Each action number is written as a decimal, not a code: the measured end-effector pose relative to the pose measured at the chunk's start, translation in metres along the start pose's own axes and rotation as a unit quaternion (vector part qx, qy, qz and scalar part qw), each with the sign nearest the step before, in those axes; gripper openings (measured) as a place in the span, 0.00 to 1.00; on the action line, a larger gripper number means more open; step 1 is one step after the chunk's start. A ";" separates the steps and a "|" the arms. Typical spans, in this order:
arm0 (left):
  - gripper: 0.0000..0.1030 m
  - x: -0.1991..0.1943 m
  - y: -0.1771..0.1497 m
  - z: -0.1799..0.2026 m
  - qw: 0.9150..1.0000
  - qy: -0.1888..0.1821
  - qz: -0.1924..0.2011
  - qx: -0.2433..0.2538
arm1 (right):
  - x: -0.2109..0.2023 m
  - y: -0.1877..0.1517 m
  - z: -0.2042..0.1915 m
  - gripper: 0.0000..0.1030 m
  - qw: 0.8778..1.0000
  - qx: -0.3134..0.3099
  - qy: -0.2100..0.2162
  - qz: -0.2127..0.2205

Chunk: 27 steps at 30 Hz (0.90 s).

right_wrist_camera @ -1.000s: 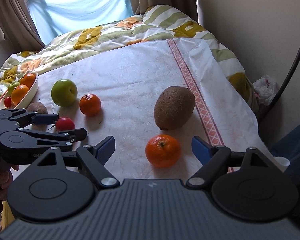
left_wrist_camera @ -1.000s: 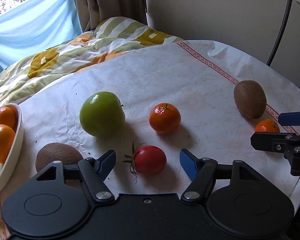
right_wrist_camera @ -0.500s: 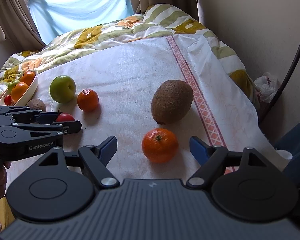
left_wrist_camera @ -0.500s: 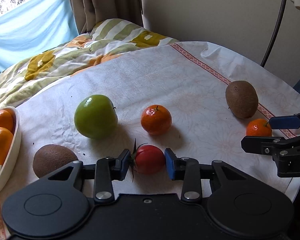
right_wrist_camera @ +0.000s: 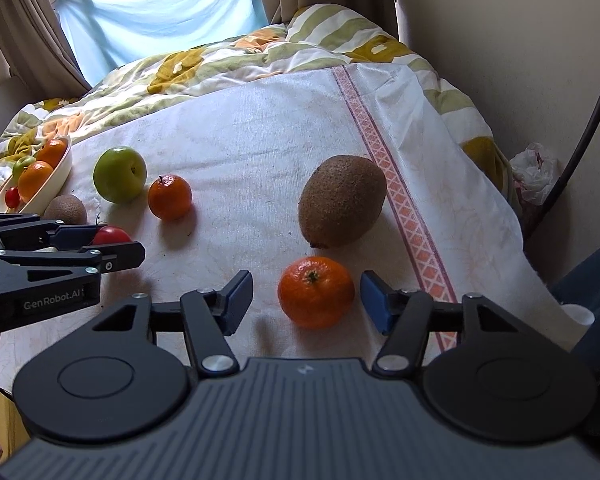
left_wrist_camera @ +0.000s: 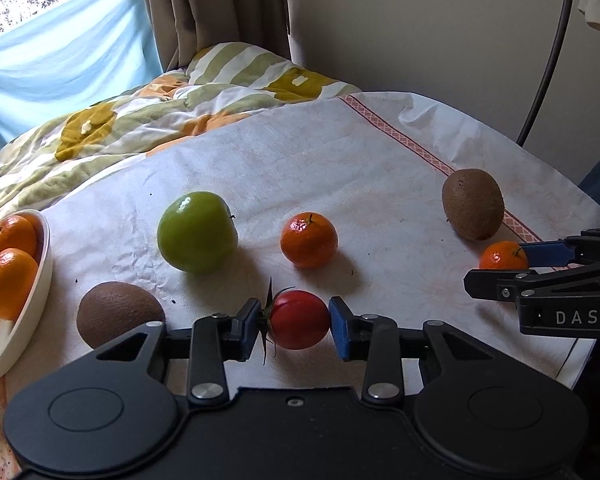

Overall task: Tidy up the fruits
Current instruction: 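Grasp the large red tomato with the left tool while the right tool grasps an orange, then carry the tomato and orange into the duck bowl and release both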

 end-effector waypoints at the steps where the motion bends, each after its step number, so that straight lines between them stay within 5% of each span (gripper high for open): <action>1: 0.40 -0.002 0.000 0.000 1.000 0.001 0.000 -0.002 | 0.000 0.000 0.000 0.72 1.000 -0.001 -0.001 -0.001; 8: 0.40 -0.012 -0.002 -0.001 1.000 0.004 0.003 -0.010 | 0.002 0.001 0.000 0.53 1.000 -0.019 -0.004 -0.004; 27: 0.40 -0.074 0.011 -0.026 0.997 0.042 0.041 -0.051 | -0.047 0.030 -0.046 0.53 0.998 -0.047 0.042 0.020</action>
Point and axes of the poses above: each gripper's, at about its wrist camera, not at the fingertips, and x roughly the way its jaws point, z to its right, y to its top, the point moved 6 cm from there along x, roughly the way its jaws point, and after that the axes turned 12 degrees about x, right-handed, at the moved point
